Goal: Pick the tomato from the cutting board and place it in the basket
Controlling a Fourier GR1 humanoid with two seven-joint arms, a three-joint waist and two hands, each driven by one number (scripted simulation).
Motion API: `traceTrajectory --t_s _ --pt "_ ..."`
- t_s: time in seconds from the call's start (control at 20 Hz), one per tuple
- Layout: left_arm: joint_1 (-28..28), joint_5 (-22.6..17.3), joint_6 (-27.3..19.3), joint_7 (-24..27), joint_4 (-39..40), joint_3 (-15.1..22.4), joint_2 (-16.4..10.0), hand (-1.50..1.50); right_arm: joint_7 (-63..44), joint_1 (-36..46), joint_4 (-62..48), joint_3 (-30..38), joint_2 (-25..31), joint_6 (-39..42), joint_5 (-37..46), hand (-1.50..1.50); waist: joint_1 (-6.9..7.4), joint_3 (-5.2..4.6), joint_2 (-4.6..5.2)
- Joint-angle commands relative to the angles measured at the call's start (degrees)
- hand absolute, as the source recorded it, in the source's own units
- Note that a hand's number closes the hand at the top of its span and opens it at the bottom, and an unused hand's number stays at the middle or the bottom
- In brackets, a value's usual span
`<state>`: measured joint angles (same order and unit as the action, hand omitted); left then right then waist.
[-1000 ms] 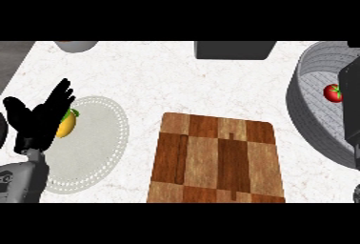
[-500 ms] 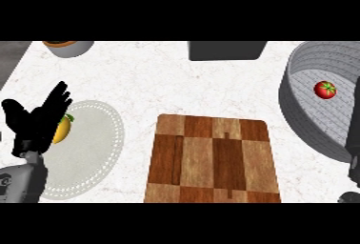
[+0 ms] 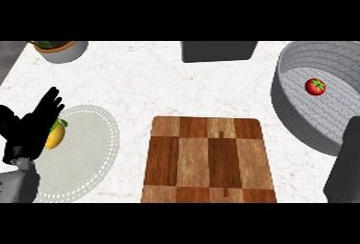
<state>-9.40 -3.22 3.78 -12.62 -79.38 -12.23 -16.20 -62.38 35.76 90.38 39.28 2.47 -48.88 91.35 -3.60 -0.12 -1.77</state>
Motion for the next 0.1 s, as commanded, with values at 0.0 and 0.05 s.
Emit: traceTrajectory --t_s 0.0,0.05 --pt "1.9 -0.4 -0.1 0.2 -2.1 0.0 0.7 0.0 -1.2 -12.5 13.7 -6.0 -2.4 7.8 -6.8 -1.5 0.53 0.08 0.06" --pt "-0.1 -1.3 0.3 -1.0 -1.2 -0.8 0.0 0.0 -1.9 -14.8 15.8 -7.9 -2.4 8.8 -7.6 -1.5 -0.45 0.05 -0.19"
